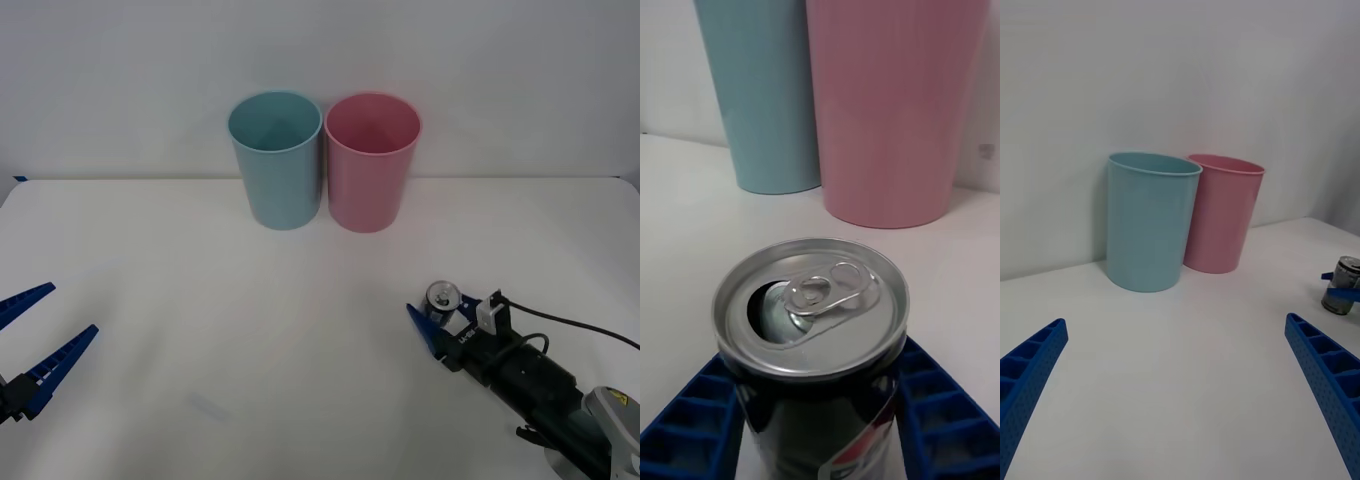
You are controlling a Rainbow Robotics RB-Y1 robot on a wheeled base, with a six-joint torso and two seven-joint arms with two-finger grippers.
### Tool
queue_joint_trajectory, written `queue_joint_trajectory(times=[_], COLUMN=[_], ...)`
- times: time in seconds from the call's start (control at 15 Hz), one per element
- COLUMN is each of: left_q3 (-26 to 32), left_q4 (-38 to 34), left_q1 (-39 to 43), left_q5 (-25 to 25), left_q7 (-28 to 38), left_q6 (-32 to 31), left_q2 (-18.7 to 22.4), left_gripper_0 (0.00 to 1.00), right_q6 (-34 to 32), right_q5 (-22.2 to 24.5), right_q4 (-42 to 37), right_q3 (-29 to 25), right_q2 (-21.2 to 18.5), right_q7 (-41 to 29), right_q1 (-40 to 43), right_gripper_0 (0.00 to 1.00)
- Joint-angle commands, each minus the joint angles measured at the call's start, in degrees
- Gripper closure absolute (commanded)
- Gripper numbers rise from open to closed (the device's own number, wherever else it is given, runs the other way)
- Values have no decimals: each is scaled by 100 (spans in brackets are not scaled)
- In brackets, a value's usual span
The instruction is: Grasp the object on the table and drop it into the matching bin: aluminum can to the light blue bin, PET bottle to the pink bin.
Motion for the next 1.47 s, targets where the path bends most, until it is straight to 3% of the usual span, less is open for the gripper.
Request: queue_joint_trajectory(times=[0.07,0.4,0.87,1.47], left_q3=[0,0,0,0], left_q4=[0,0,0,0], left_q1=[0,0,0,0], left_q5=[0,0,0,0], left_q7=[0,0,0,0], left_q6=[0,0,0,0], left_q2=[0,0,0,0], left_gripper_0=[0,0,0,0], right_q6=[-1,-124,-493,-335], right_q5=[-36,-168,-519,-695], right_q4=[-8,-8,-192,-2249], right_q3=[23,32,32,32], right_q2=[0,-35,-387,-853], right_q7=[6,-20,-179,-1638], right_q1=[0,0,79,1037], right_gripper_0=[100,100,100,100])
